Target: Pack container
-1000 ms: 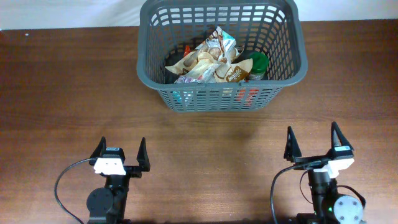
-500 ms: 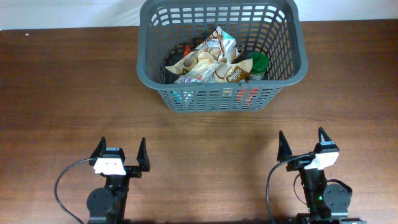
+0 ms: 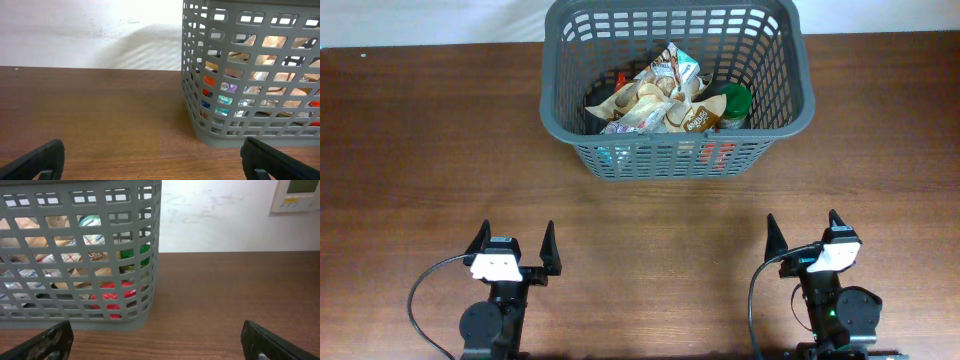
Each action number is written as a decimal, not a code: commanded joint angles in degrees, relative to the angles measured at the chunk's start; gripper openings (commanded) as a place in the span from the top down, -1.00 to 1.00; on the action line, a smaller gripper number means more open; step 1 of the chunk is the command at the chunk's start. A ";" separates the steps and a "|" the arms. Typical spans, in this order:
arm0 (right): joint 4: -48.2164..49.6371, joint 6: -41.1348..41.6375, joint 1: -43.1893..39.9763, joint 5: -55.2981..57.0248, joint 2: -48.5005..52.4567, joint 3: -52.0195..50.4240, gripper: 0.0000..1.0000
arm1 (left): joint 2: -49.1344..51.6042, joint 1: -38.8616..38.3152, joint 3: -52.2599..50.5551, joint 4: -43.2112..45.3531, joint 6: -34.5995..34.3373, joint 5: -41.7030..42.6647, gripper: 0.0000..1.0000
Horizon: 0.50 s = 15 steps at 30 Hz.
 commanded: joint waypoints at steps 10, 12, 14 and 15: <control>-0.44 -0.31 2.67 0.92 -0.66 -0.28 -0.98 | -0.33 0.37 -0.20 -0.39 -0.31 -0.63 -0.99; -0.44 -0.33 2.67 0.92 -0.66 -0.28 -0.98 | -0.33 0.37 -0.22 -0.39 -0.33 -0.63 -0.99; -0.44 -0.31 2.67 0.92 -0.66 -0.28 -0.98 | -0.33 0.37 -0.22 -0.39 -0.33 -0.63 -0.99; -0.44 -0.31 2.67 0.92 -0.66 -0.28 -0.98 | -0.33 0.37 -0.20 -0.39 -0.33 -0.63 -0.99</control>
